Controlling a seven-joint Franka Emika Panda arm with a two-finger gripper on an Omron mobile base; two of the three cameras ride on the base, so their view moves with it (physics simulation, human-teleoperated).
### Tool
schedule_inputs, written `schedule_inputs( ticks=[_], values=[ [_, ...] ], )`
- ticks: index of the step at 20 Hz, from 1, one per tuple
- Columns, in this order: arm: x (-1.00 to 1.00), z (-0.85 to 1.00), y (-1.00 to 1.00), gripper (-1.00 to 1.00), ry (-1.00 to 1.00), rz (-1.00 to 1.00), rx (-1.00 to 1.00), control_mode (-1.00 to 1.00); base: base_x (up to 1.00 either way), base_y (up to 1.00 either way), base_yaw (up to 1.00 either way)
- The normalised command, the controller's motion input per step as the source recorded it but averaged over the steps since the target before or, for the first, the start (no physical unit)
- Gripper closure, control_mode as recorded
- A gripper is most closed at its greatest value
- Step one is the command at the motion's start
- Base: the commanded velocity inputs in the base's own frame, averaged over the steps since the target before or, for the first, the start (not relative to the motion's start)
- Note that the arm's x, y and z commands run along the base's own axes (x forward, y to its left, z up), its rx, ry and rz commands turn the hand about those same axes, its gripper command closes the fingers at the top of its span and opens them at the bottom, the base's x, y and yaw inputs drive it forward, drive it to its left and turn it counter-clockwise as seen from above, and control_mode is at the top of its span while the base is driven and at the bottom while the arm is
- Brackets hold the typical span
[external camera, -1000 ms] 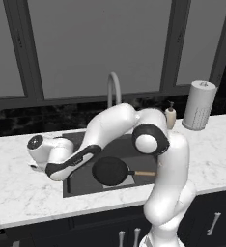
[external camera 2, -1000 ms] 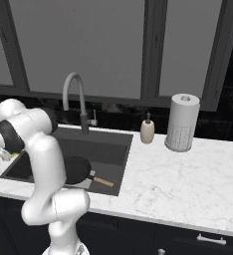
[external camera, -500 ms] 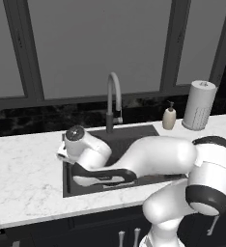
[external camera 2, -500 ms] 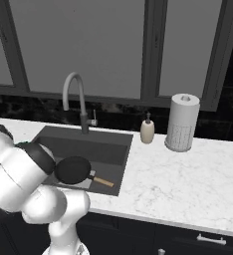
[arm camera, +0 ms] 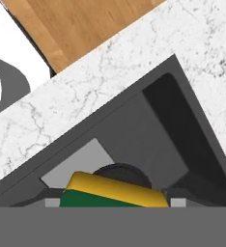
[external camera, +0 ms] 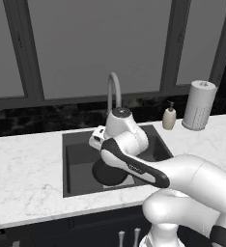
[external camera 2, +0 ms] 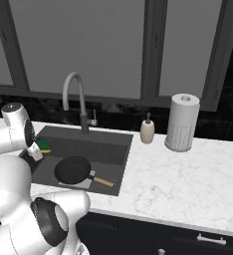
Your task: Pick the pan and sponge and place them into the sink. Then turn on the water.
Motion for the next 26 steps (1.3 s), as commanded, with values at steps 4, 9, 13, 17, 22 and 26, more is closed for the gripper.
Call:
schedule_inputs(
  ticks=[4, 9, 13, 17, 22, 26],
  values=[
    [0.11, 0.04, -0.43, 1.00, 0.21, 0.00, -0.05, -1.00, 0.00, 0.00, 0.00],
    [0.49, -0.09, -0.07, 1.00, 0.23, 0.00, -0.12, -1.00, 0.00, 0.00, 0.00],
    [0.58, -0.30, 0.13, 1.00, 0.10, -0.03, -0.13, -1.00, 0.00, 0.00, 0.00],
    [0.51, -0.40, 0.28, 1.00, 0.01, -0.06, -0.13, -1.00, 0.00, 0.00, 0.00],
    [0.39, -0.48, 0.34, 1.00, 0.00, -0.08, -0.14, -1.00, 0.00, 0.00, 0.00],
    [0.28, -0.57, 0.07, 1.00, 0.00, -0.08, -0.10, -1.00, 0.00, 0.00, 0.00]
  ],
)
